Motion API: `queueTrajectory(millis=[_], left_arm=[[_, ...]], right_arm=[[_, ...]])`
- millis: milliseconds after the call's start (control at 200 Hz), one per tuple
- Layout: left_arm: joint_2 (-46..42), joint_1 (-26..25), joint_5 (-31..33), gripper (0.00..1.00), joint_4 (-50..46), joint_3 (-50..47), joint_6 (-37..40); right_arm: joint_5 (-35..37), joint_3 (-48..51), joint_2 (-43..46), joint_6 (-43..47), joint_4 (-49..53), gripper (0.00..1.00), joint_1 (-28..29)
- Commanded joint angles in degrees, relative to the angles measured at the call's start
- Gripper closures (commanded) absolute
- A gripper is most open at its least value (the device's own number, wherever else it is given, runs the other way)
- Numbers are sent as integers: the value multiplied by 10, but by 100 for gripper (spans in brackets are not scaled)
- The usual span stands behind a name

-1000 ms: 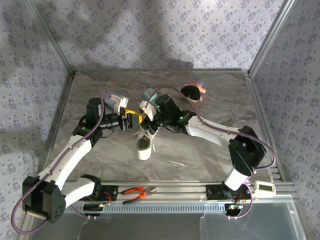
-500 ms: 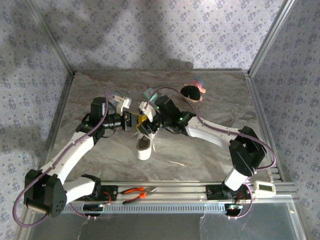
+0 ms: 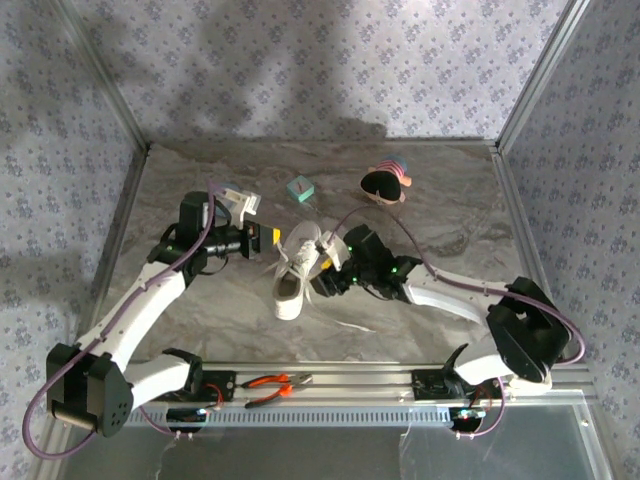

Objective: Tie the shoes

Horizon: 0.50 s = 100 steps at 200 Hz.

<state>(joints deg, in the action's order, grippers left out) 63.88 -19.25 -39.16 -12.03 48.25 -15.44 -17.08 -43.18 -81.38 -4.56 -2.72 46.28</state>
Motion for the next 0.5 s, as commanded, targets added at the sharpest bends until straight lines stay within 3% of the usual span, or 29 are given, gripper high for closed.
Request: queueTrajectory(millis=[0,415,495], left_arm=[[4,2,-6,100,-13,30,14],[9,1,-8,100,-40,54,19],[10,0,-8,100,-42,57,19]], right_arm=[[19,12,-17,-9,-41,46,5],[-14,-28,-131,32,-68,45,25],[-14,-30,-142,32,-75,48,25]])
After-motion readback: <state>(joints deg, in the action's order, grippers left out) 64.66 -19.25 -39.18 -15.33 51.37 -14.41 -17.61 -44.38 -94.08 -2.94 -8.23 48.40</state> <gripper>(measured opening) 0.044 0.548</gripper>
